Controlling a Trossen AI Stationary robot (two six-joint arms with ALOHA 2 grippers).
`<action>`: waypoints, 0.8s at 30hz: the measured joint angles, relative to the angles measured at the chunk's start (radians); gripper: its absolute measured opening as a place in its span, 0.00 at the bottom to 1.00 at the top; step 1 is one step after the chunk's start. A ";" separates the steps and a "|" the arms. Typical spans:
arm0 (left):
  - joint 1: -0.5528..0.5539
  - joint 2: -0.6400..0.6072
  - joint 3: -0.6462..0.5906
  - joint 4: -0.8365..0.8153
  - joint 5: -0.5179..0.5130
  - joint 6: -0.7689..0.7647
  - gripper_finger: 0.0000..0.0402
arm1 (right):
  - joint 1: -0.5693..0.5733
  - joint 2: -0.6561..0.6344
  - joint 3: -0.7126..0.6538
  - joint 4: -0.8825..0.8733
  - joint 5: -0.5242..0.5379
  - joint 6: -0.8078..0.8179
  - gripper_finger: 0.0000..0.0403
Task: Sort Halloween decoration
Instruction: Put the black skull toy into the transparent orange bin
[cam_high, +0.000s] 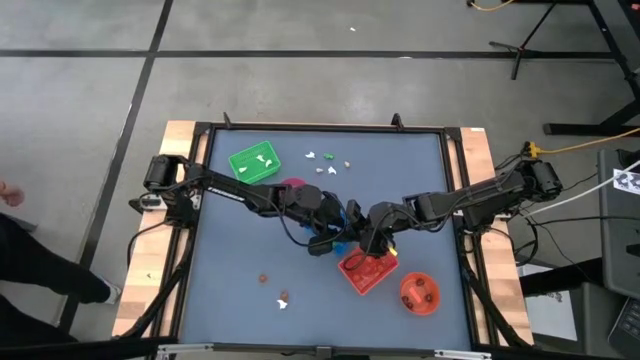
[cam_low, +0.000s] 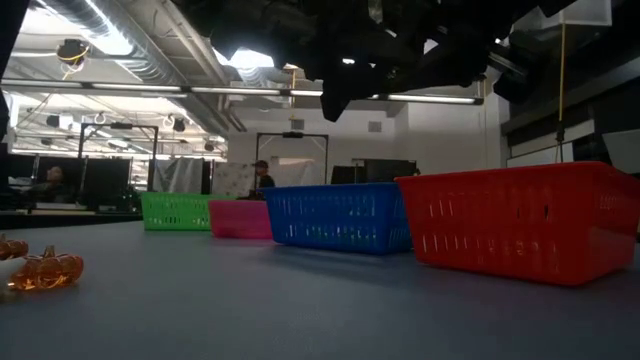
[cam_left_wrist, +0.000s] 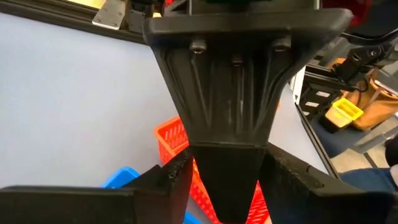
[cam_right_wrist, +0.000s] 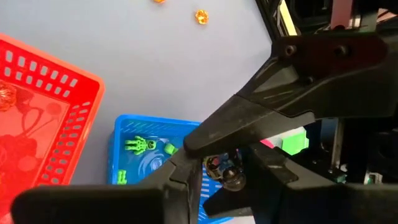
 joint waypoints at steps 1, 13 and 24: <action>0.000 0.000 0.000 0.000 0.000 0.000 0.38 | 0.000 0.000 0.000 0.000 0.000 0.000 0.25; 0.018 0.000 0.000 -0.007 0.024 -0.002 0.39 | 0.000 0.000 0.000 -0.082 -0.005 0.101 0.25; 0.022 0.000 0.000 -0.035 0.043 -0.003 0.39 | 0.001 0.000 0.000 -0.277 -0.021 0.292 0.25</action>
